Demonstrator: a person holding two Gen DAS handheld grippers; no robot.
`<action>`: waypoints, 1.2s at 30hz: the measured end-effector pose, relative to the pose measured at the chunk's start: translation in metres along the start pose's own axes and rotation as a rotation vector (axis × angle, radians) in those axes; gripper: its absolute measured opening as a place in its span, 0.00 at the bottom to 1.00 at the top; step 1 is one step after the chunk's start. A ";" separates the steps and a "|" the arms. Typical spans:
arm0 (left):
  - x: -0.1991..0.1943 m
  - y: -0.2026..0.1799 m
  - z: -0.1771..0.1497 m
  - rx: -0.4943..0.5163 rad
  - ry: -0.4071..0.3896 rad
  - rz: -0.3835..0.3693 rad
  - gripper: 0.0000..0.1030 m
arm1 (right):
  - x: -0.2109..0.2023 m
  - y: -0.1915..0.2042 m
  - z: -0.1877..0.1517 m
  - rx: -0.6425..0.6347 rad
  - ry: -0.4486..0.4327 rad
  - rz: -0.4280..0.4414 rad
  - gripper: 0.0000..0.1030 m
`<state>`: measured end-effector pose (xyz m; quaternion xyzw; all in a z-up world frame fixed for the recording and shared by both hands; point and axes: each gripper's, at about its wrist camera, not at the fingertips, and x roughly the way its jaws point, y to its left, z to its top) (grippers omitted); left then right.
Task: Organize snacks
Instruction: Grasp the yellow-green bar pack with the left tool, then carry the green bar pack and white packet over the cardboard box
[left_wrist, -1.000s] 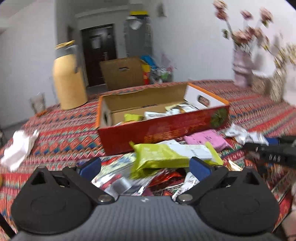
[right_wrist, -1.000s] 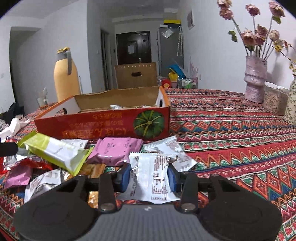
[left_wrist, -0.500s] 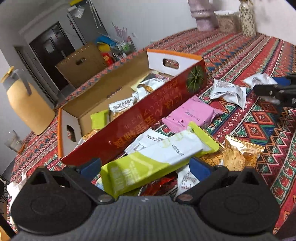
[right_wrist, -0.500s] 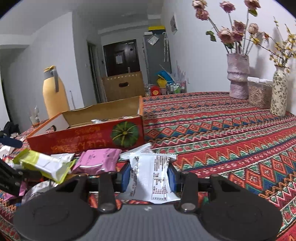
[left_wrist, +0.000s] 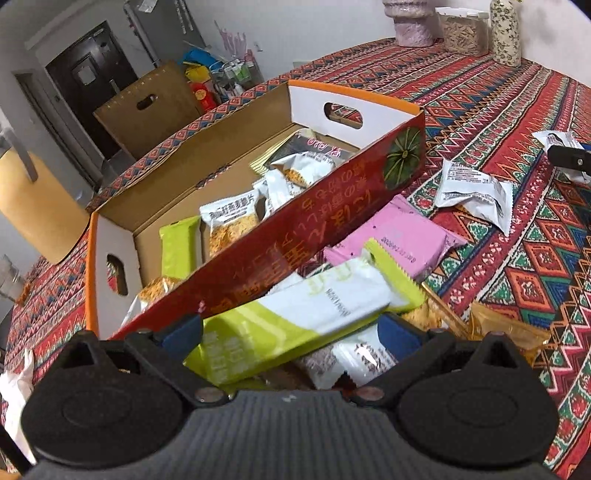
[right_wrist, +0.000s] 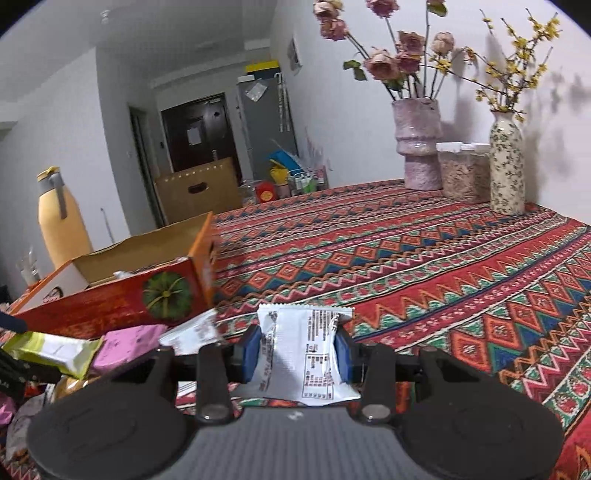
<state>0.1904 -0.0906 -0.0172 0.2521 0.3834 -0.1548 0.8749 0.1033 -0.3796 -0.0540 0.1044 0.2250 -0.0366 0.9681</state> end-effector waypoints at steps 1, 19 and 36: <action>0.001 -0.001 0.002 0.009 -0.002 0.000 1.00 | 0.001 -0.002 0.001 0.003 -0.001 -0.002 0.39; -0.007 -0.020 0.011 0.120 -0.040 -0.067 0.30 | 0.007 -0.013 0.000 0.030 -0.003 -0.001 0.40; -0.073 -0.010 0.008 -0.021 -0.274 0.066 0.20 | -0.006 0.014 0.006 -0.013 -0.024 0.039 0.40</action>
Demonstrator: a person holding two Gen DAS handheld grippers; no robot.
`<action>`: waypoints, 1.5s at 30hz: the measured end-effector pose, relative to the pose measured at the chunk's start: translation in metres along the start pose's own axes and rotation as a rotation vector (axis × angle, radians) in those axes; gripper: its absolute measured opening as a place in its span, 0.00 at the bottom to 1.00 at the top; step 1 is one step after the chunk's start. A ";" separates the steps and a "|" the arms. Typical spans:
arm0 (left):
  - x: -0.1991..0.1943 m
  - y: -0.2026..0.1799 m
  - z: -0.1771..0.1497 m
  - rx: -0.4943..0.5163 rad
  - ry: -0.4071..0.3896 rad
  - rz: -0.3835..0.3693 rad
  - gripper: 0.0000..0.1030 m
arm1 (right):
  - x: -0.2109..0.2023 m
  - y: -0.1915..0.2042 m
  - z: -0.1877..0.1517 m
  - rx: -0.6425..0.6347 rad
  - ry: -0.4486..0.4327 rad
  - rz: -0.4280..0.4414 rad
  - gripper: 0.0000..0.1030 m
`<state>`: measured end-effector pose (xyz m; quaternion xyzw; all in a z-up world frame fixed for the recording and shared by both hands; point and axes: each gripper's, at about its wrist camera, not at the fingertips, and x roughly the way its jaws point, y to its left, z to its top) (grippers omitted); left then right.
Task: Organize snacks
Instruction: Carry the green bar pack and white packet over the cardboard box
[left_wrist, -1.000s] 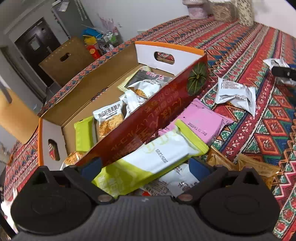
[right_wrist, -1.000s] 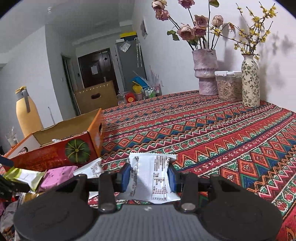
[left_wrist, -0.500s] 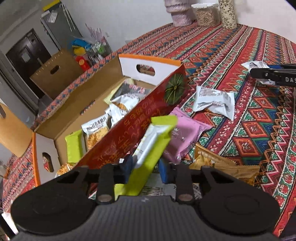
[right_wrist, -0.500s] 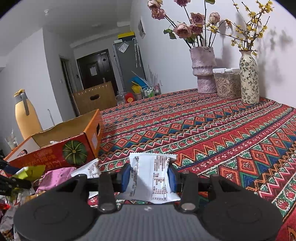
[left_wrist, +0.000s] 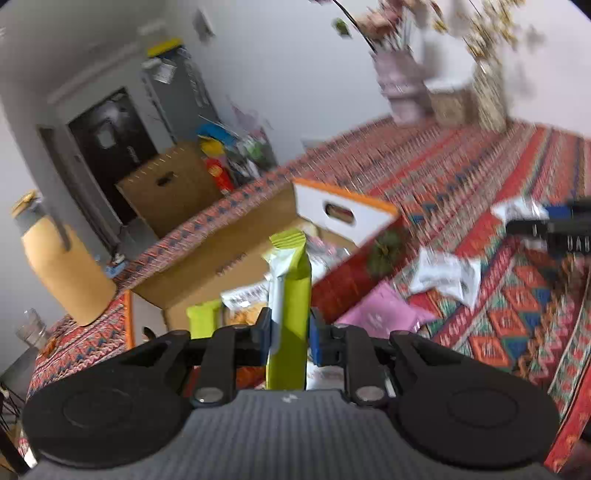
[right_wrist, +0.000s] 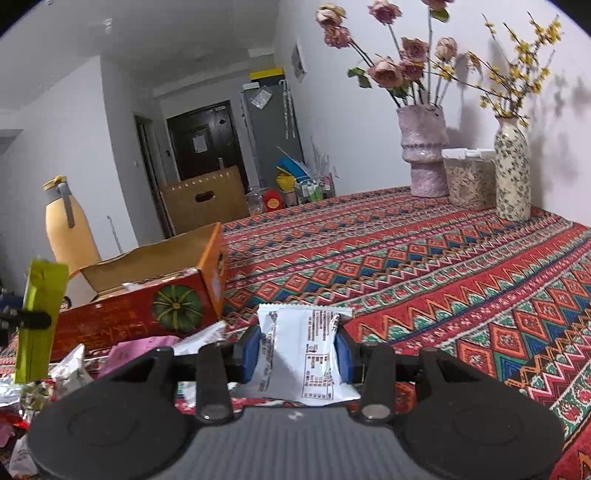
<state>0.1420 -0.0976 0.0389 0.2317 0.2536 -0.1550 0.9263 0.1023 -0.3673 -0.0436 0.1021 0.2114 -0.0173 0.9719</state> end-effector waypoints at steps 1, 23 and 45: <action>-0.003 0.003 0.002 -0.021 -0.012 0.003 0.20 | -0.001 0.003 0.001 -0.004 -0.002 0.005 0.40; -0.054 0.058 0.013 -0.390 -0.228 -0.003 0.20 | 0.001 0.094 0.051 -0.091 -0.078 0.181 0.40; 0.012 0.116 0.028 -0.555 -0.244 0.035 0.20 | 0.081 0.162 0.099 -0.169 -0.068 0.233 0.40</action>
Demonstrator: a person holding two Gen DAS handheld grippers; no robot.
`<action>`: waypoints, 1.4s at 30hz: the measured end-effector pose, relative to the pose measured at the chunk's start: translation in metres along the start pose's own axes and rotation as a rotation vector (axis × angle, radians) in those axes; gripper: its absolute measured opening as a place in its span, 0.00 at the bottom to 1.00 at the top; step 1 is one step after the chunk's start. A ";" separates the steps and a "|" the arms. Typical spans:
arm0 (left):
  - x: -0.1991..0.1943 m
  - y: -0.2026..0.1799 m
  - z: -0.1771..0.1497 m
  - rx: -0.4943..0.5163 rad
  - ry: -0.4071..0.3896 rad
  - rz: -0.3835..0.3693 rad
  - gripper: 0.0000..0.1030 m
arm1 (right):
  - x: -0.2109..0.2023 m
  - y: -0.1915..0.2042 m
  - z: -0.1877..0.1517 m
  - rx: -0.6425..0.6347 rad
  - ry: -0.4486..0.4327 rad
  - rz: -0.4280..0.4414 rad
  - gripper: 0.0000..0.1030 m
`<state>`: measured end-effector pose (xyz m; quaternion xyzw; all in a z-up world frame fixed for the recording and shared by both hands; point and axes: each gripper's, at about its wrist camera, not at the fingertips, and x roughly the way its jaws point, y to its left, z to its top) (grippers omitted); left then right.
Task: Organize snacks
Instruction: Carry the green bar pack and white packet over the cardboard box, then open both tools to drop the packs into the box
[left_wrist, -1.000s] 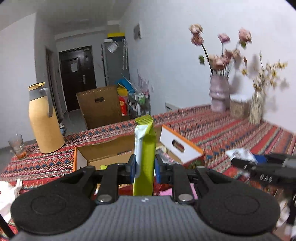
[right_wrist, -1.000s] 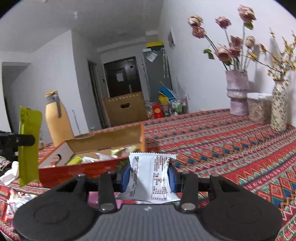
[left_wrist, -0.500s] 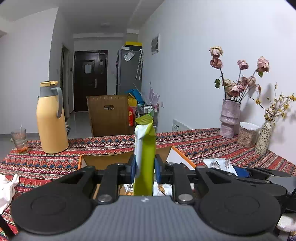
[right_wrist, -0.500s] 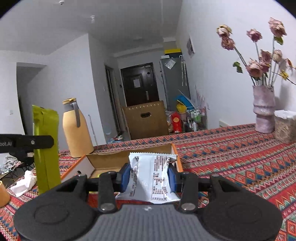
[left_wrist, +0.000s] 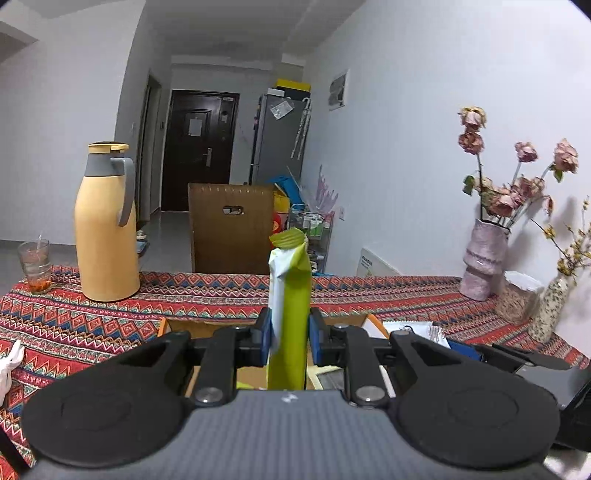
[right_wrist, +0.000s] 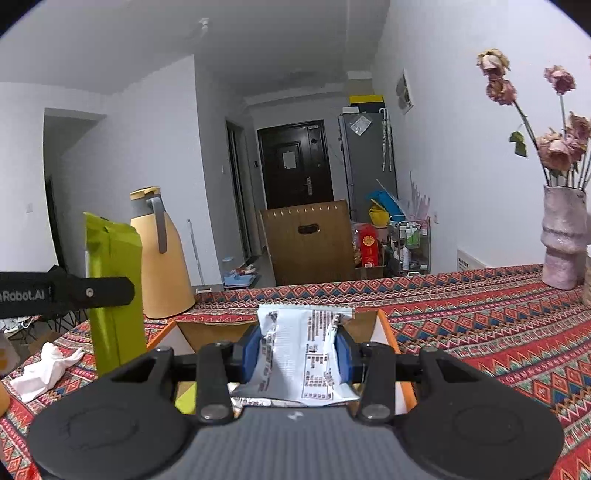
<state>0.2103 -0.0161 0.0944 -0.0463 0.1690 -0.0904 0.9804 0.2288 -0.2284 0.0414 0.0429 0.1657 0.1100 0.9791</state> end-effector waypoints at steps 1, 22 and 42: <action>0.004 0.002 0.001 -0.003 -0.004 0.003 0.20 | 0.006 0.001 0.001 -0.002 0.004 0.000 0.40; 0.062 0.036 -0.026 -0.077 0.082 0.075 0.20 | 0.068 0.005 -0.026 -0.013 0.107 -0.025 0.42; 0.042 0.028 -0.024 -0.090 0.011 0.120 1.00 | 0.049 -0.002 -0.021 0.006 0.057 -0.033 1.00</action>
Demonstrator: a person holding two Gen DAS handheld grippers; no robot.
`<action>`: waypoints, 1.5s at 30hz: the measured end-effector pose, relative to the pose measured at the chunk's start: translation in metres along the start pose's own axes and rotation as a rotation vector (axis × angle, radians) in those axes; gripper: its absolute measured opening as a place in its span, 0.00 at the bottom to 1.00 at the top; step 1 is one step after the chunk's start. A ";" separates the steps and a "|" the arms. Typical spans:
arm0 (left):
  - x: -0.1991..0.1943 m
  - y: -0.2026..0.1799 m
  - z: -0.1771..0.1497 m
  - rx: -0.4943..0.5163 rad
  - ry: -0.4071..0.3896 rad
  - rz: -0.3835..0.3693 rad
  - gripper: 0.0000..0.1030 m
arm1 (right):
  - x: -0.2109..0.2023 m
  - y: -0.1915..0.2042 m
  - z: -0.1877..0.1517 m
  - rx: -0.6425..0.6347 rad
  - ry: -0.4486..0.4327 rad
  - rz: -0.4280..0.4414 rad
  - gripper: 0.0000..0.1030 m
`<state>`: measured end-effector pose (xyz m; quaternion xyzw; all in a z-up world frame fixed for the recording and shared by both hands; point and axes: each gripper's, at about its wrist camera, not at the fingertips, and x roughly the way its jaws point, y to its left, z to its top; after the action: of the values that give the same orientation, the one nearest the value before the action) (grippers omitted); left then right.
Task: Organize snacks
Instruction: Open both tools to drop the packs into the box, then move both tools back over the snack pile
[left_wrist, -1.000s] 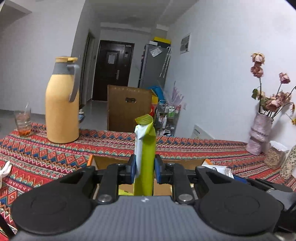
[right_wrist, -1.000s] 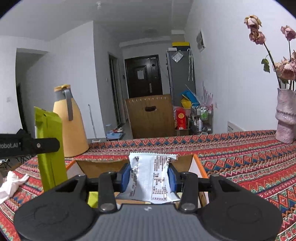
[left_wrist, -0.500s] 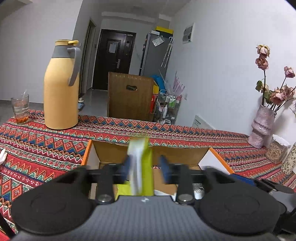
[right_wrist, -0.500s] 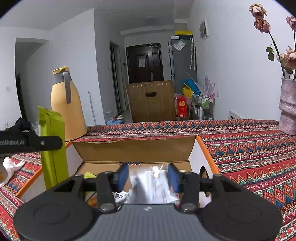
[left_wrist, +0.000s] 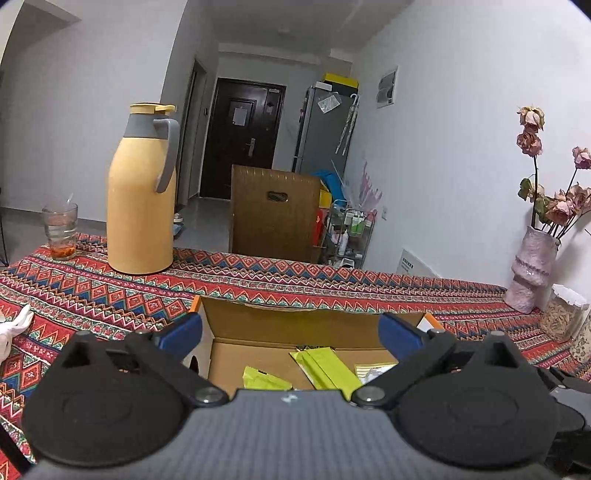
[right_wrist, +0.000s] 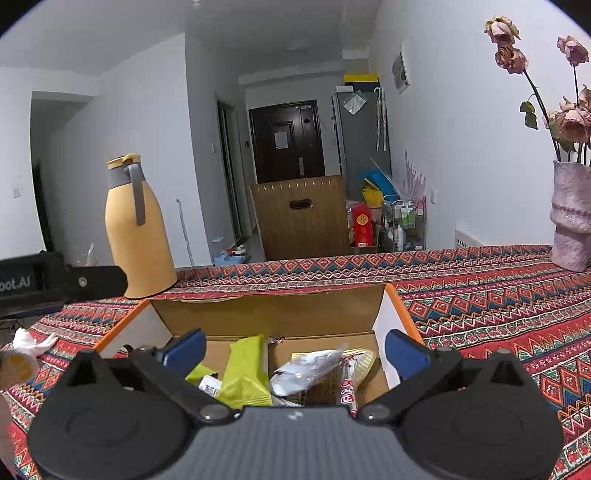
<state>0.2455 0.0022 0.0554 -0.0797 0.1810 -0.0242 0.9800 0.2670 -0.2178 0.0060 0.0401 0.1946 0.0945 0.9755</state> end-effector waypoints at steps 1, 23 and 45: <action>-0.001 0.000 0.001 0.000 -0.001 0.000 1.00 | -0.001 0.000 0.001 -0.001 -0.004 0.000 1.00; -0.105 0.002 0.005 0.071 -0.101 -0.016 1.00 | -0.074 0.011 0.006 -0.053 -0.032 -0.033 1.00; -0.170 0.057 -0.103 0.012 0.029 -0.017 1.00 | -0.160 0.003 -0.091 -0.009 0.138 0.002 1.00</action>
<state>0.0512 0.0563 0.0101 -0.0751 0.1941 -0.0346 0.9775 0.0869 -0.2435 -0.0178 0.0294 0.2608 0.0988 0.9599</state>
